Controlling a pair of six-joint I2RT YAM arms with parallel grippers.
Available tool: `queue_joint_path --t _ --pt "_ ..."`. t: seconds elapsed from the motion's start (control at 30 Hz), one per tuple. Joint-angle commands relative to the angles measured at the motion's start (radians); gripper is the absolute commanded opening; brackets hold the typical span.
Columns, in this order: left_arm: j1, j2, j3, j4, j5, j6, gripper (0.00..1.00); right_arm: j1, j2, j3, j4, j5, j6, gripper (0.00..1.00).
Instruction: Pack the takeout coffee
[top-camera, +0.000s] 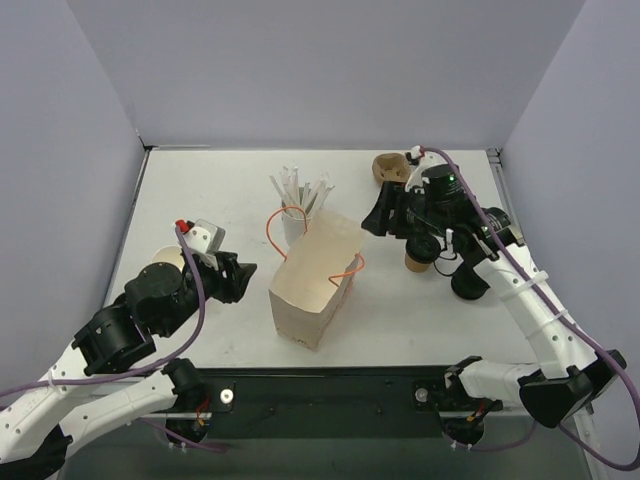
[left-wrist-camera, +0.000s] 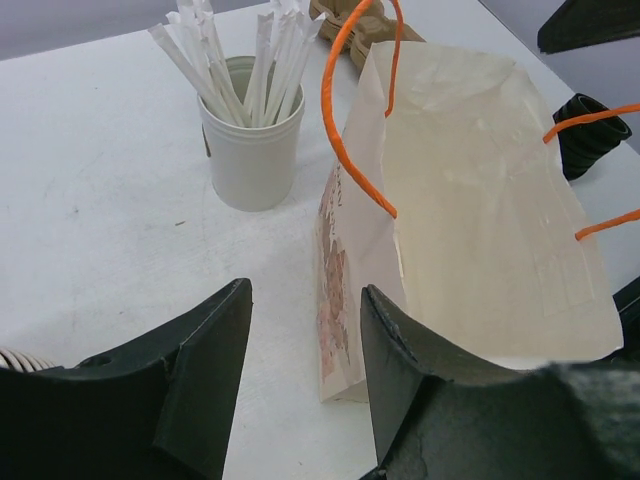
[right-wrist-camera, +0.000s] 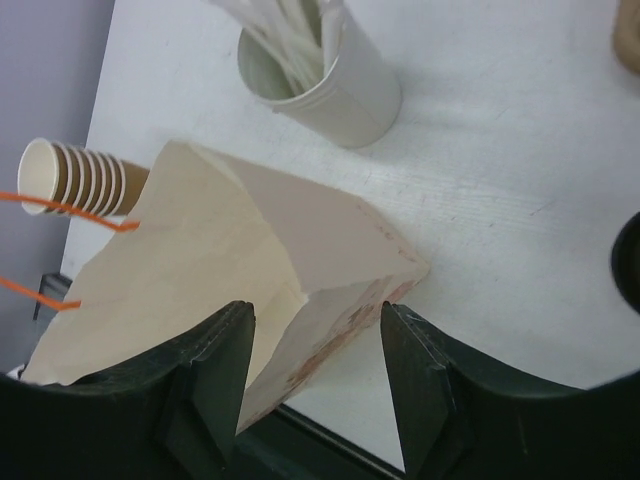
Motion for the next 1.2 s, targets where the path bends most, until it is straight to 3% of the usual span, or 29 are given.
queue_joint_path --t 0.0,0.13,0.27,0.53,0.7,0.9,1.17 --pt "-0.003 -0.001 -0.024 0.046 -0.030 0.011 0.57 -0.077 0.011 0.086 0.010 0.142 -0.025 0.54" --pt "-0.003 -0.018 -0.082 0.092 -0.036 0.052 0.58 -0.189 0.145 0.184 0.032 0.264 -0.170 0.56" --pt "-0.003 -0.039 -0.165 0.149 -0.036 0.104 0.58 -0.275 0.323 0.299 0.033 0.207 -0.233 0.56" --pt "-0.002 -0.168 -0.350 0.334 -0.077 0.126 0.58 -0.350 0.698 0.537 0.030 0.190 -0.249 0.58" --pt "0.004 -0.202 -0.377 0.333 -0.079 0.164 0.58 -0.361 0.916 0.739 0.032 0.215 -0.249 0.58" --pt "0.009 -0.208 -0.393 0.333 -0.091 0.124 0.58 -0.379 1.074 0.882 0.053 0.164 -0.240 0.57" --pt "0.034 -0.190 -0.393 0.344 -0.041 0.126 0.58 -0.379 1.136 0.873 0.105 0.164 -0.258 0.57"
